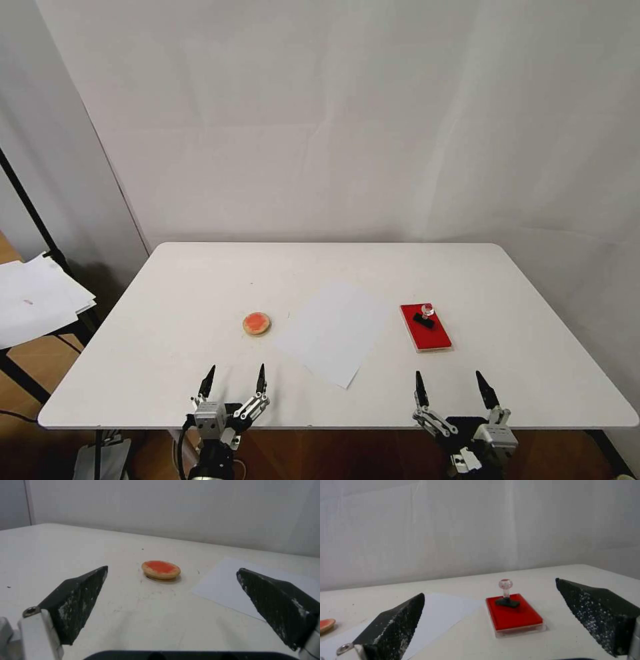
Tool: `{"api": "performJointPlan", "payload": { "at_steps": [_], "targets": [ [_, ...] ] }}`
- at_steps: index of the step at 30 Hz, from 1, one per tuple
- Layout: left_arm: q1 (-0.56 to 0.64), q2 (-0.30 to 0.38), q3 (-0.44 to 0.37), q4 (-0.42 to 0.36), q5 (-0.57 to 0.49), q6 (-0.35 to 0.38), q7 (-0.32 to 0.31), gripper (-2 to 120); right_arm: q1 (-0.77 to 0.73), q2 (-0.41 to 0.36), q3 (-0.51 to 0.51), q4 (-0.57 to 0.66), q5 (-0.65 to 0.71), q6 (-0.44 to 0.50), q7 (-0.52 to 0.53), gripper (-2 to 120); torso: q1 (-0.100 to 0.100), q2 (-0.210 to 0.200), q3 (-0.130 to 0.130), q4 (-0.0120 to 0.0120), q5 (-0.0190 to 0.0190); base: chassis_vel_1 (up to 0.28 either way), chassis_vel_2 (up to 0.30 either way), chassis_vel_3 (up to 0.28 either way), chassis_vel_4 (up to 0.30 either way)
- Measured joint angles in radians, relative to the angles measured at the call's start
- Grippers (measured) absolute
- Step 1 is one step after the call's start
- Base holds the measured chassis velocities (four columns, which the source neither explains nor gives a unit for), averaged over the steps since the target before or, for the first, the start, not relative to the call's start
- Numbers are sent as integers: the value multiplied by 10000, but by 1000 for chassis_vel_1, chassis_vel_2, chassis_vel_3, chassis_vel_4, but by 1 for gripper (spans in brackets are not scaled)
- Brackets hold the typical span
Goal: Pick up the stamp from the ink pad and place it onto another ink pad.
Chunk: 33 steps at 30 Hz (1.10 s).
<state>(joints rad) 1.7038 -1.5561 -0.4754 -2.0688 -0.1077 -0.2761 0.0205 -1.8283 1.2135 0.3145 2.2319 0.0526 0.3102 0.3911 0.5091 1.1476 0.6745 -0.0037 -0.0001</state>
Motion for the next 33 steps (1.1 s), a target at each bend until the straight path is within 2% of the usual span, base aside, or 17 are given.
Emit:
{"api": "performJointPlan", "payload": {
  "at_steps": [12,22,26,29,33],
  "targets": [
    [0,-1,0,0,0,0,0,102,497,-230,11,-248,259,-203,73,100,0,0,0,-1,0,0,0,0,0],
    [0,0,2,0,0,0,0,102,3107,-1221,-236,-1620,1966,-963,-32,100,1,0,1,2,2,0,0,0,0],
    [0,0,1,0,0,0,0,102,4330,-1647,-689,-2636,2788,-1126,-100,100,1,-1,1,2,2,0,0,0,0],
    [0,0,1,0,0,0,0,102,4422,-1675,-727,-2719,2840,-1136,-100,100,1,-1,1,2,2,0,0,0,0],
    [0,0,1,0,0,0,0,102,5491,-1956,-1265,-3456,3434,-1298,-38,100,1,-1,1,1,1,0,0,0,0]
  ]
}}
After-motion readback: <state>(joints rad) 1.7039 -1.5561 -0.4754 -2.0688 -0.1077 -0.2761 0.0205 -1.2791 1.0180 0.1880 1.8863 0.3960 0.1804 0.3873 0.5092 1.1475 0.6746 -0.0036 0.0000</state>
